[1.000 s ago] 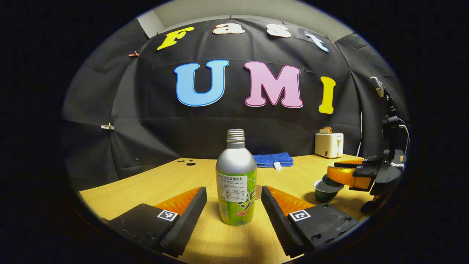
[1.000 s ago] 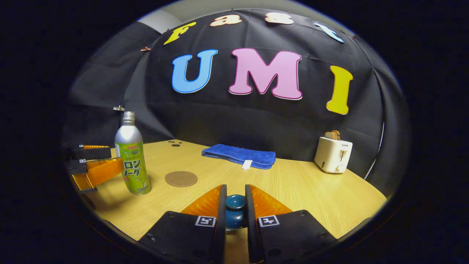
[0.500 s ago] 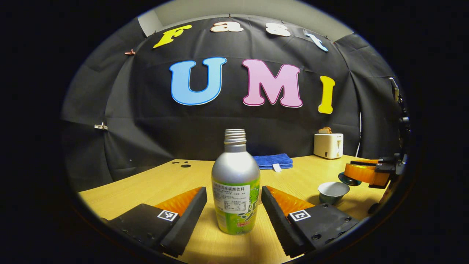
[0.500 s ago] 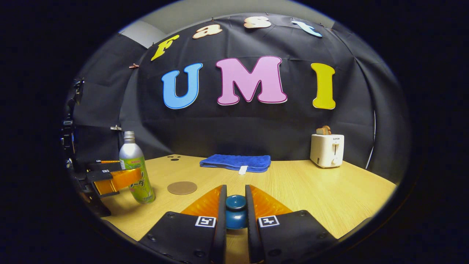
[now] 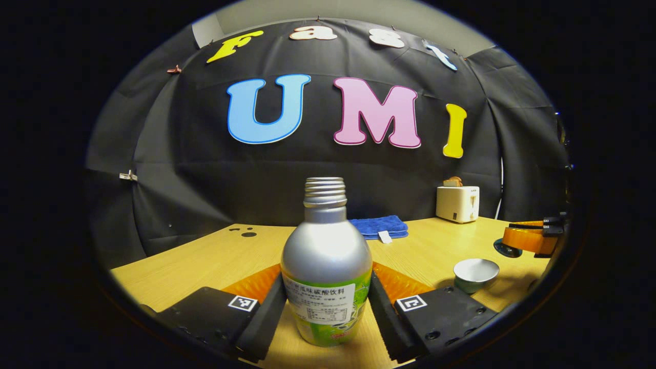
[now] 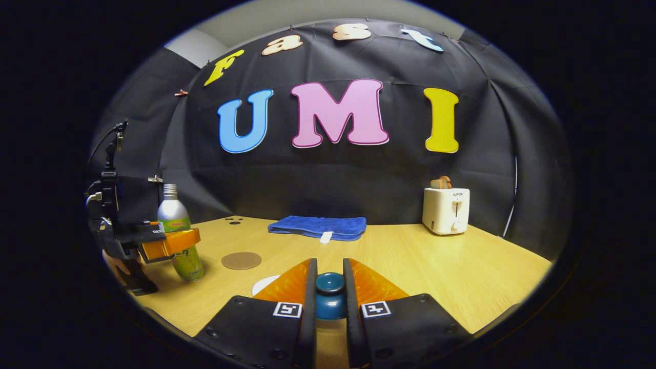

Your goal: Open the teacup lid with one hand, grasp the water bottle and pour water into the teacup with the other hand; after pouring, place the water bottle on the coaster and then close the teacup lid.

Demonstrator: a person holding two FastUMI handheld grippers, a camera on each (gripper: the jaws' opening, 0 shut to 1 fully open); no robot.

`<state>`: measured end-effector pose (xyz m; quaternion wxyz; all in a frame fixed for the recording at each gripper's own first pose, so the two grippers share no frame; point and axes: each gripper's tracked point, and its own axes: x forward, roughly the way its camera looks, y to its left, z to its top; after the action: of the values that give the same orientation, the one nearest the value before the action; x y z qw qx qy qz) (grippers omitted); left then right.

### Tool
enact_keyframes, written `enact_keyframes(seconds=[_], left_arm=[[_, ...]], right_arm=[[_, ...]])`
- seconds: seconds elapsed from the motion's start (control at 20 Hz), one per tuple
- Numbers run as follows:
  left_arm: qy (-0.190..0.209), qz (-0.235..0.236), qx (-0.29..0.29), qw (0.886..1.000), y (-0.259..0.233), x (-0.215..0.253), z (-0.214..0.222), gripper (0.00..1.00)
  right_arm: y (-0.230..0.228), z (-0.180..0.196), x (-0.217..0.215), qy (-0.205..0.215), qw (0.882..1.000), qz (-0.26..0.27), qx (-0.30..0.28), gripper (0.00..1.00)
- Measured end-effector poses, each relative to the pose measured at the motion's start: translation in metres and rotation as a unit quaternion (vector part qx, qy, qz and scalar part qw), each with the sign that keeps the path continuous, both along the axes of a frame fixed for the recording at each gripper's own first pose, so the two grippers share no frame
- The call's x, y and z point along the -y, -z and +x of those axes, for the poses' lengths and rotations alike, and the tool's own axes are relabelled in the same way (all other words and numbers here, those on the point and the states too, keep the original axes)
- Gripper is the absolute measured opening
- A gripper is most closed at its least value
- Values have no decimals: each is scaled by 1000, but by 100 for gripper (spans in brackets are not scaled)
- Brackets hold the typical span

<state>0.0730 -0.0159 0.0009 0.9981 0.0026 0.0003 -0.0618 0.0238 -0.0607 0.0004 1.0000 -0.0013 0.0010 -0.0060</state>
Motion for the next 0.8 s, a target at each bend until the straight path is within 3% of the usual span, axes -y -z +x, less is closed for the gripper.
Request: enact_keyframes(seconds=[0.15, 0.3, 0.4, 0.6, 0.8], left_arm=[[-1, 26, 1, 1000, -1, 5, -2, 80], [-5, 118, 13, 993, -6, 20, -2, 78], [-7, 191, 36, 981, -20, 31, -1, 78], [11, 337, 63, 939, -40, 58, 11, 78], [31, 476, 76, 875, -37, 78, 20, 78]], right_arm=[[-1, 1, 17, 9, 1000, 0, 0, 27], [-2, -1, 32, 15, 1000, 0, 1, 27], [-2, -3, 40, 18, 1000, 0, 1, 27], [-2, -4, 50, 18, 1000, 0, 1, 27], [-3, -5, 59, 16, 1000, 0, 1, 27]])
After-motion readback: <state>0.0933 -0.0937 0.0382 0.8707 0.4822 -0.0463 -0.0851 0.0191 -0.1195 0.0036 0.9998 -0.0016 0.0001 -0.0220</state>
